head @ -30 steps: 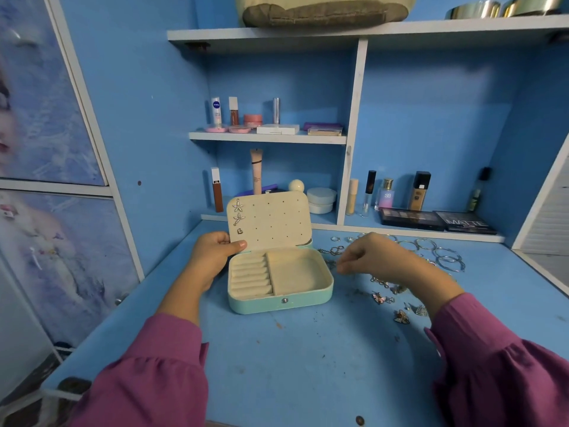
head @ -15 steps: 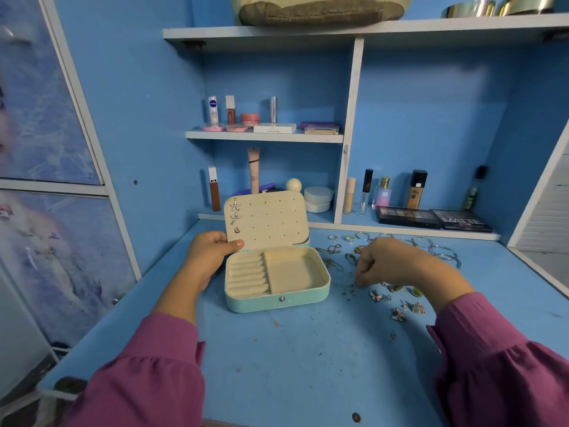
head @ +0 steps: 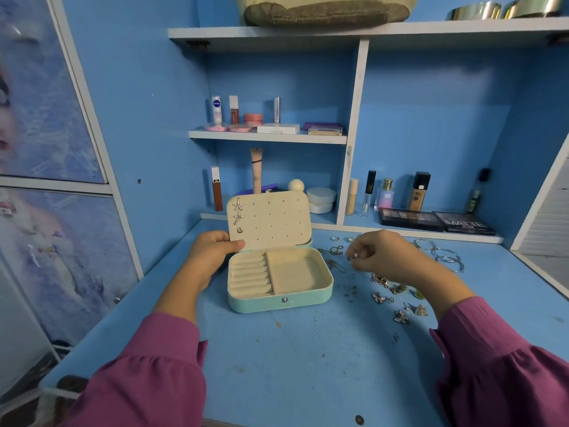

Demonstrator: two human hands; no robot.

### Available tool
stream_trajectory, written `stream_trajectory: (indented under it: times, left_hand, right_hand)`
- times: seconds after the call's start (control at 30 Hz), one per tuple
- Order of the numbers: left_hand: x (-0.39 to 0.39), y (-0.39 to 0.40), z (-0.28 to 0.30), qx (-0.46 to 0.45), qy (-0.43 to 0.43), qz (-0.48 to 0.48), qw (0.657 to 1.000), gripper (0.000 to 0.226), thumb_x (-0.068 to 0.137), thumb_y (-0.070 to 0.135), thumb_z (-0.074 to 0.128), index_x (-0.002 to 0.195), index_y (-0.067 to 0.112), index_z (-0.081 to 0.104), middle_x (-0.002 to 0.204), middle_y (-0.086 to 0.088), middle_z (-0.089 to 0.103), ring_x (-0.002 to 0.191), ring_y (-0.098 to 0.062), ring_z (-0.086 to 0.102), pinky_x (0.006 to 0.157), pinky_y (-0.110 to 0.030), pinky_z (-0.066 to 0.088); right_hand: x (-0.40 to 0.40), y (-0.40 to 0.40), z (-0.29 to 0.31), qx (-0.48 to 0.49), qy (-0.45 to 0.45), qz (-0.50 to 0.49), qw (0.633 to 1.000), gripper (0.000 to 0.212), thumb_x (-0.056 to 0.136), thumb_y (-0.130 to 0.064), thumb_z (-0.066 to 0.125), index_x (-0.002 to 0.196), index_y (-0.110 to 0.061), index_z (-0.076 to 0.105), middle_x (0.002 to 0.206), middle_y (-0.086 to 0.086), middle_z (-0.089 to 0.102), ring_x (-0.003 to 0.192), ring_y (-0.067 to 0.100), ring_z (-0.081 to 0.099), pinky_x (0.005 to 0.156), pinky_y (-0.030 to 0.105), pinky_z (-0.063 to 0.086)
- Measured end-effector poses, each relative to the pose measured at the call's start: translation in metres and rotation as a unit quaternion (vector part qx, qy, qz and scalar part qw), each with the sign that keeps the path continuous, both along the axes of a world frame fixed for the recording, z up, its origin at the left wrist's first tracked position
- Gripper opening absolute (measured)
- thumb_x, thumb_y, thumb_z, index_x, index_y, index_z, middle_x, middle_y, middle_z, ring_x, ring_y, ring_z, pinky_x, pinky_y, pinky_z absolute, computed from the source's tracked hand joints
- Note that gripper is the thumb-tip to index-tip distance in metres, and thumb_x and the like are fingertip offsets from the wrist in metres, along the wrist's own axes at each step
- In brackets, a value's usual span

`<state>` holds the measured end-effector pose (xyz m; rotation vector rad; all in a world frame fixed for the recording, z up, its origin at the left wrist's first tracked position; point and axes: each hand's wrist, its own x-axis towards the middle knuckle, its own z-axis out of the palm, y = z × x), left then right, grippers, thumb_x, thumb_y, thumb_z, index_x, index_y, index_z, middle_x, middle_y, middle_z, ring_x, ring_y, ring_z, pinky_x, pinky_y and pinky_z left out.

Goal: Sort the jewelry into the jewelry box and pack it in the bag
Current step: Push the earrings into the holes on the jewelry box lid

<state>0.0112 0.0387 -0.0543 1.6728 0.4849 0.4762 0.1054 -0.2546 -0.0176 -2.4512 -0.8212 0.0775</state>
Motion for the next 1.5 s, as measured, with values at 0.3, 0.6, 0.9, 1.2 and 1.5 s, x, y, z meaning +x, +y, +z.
stream_trajectory:
  times: [0.3,0.6,0.9,1.2,1.5]
  left_hand:
    - [-0.001,-0.001,0.006,0.004,-0.025,0.003,1.0,0.011,0.083,0.0,0.066,0.081,0.01,0.064,0.08,-0.003,0.069,0.058,-0.01,0.056,0.049,-0.019,0.038]
    - [0.001,-0.006,0.009,0.004,-0.092,0.027,0.995,0.005,0.089,0.008,0.063,0.088,0.01,0.067,0.082,-0.001,0.069,0.053,0.007,0.059,0.046,-0.007,0.04]
    - [0.004,-0.002,0.004,0.0,-0.094,-0.012,0.995,0.012,0.091,0.009,0.06,0.089,0.017,0.069,0.092,-0.002,0.072,0.087,-0.015,0.067,0.081,-0.026,0.052]
    - [0.007,0.001,0.001,0.019,-0.088,-0.007,0.996,0.013,0.093,0.01,0.058,0.09,0.018,0.068,0.095,-0.007,0.072,0.092,-0.023,0.066,0.09,-0.039,0.051]
    - [0.004,-0.001,0.004,0.025,-0.111,0.009,0.993,0.014,0.087,0.005,0.064,0.082,0.017,0.069,0.085,-0.004,0.071,0.083,-0.02,0.066,0.082,-0.033,0.053]
  right_hand:
    - [-0.012,0.037,0.002,0.169,0.048,-0.015,0.984,0.007,0.083,-0.015,0.07,0.083,-0.022,0.069,0.08,0.001,0.071,0.043,-0.004,0.048,0.04,0.011,0.034]
    - [-0.02,0.101,0.013,0.282,0.088,0.013,0.955,0.005,0.081,-0.012,0.073,0.079,-0.015,0.069,0.079,0.003,0.07,0.071,0.008,0.061,0.068,0.016,0.05]
    - [-0.013,0.158,0.001,0.352,0.091,-0.039,0.931,0.013,0.082,-0.02,0.072,0.072,-0.027,0.066,0.072,-0.013,0.065,0.072,0.005,0.059,0.076,0.023,0.05]
    - [-0.021,0.172,0.003,0.291,-0.025,-0.114,0.95,0.01,0.085,-0.039,0.064,0.091,-0.036,0.072,0.098,-0.011,0.055,0.106,0.017,0.049,0.08,0.031,0.024]
    - [-0.019,0.173,0.004,0.295,-0.127,-0.132,0.938,0.02,0.082,-0.035,0.068,0.101,-0.032,0.065,0.095,-0.007,0.053,0.097,0.017,0.051,0.088,0.038,0.04]
